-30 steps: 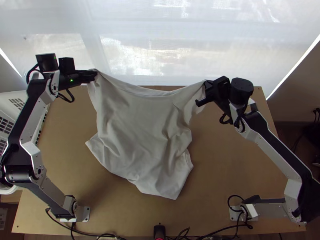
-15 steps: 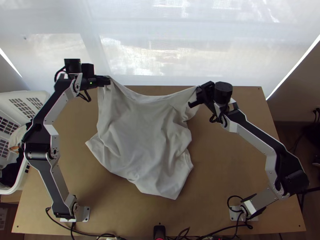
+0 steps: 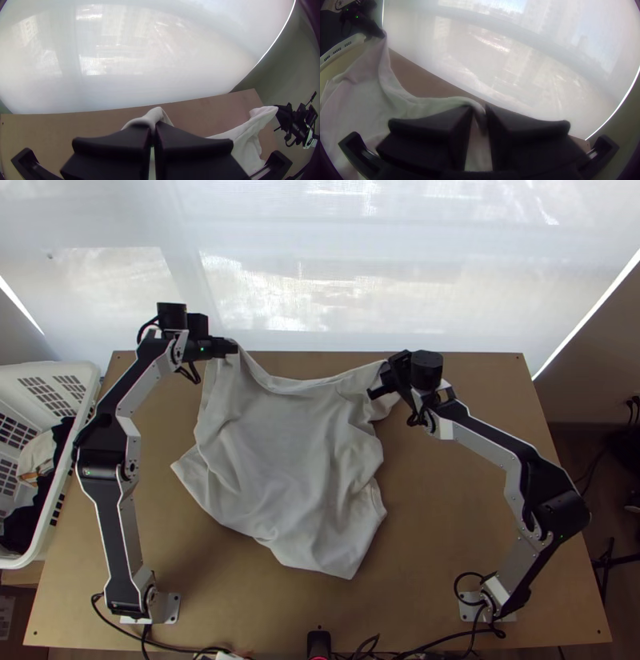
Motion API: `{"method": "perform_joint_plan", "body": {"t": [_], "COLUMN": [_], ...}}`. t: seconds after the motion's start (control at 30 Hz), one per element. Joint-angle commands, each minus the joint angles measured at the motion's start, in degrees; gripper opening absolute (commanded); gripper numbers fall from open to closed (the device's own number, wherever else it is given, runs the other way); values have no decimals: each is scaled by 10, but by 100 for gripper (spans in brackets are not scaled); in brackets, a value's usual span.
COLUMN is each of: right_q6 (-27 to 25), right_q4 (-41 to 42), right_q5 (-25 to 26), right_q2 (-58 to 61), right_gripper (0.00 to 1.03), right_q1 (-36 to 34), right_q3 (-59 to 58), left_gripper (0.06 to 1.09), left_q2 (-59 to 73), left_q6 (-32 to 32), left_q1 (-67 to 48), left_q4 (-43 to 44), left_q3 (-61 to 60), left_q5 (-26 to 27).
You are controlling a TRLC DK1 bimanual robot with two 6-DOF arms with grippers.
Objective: Fold the t-shirt
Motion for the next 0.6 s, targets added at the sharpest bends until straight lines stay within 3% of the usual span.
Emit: {"method": "perform_joint_plan", "body": {"t": [0.0,0.07,0.1,0.3,0.57], "right_q6": [4,0,0,11,21], "right_q4": [-9,-26,-39,-144,-299], "right_q5": [1,0,0,0,-1], "right_q2": [7,-5,-14,-97,-232], "right_gripper": [94,98,98,98,98], "right_q1": [2,5,5,5,14], "right_q3": [9,9,11,9,-20], "left_gripper": [67,99,102,102,102], "left_q2": [9,8,0,-123,-338], "left_q6": [-19,-10,0,23,60], "left_q1": [-3,-6,-8,-13,1], "left_q4": [-80,-152,-192,-303,-345], "left_q3": [55,94,113,109,-87], "left_q5": [3,33,42,69,69]}}
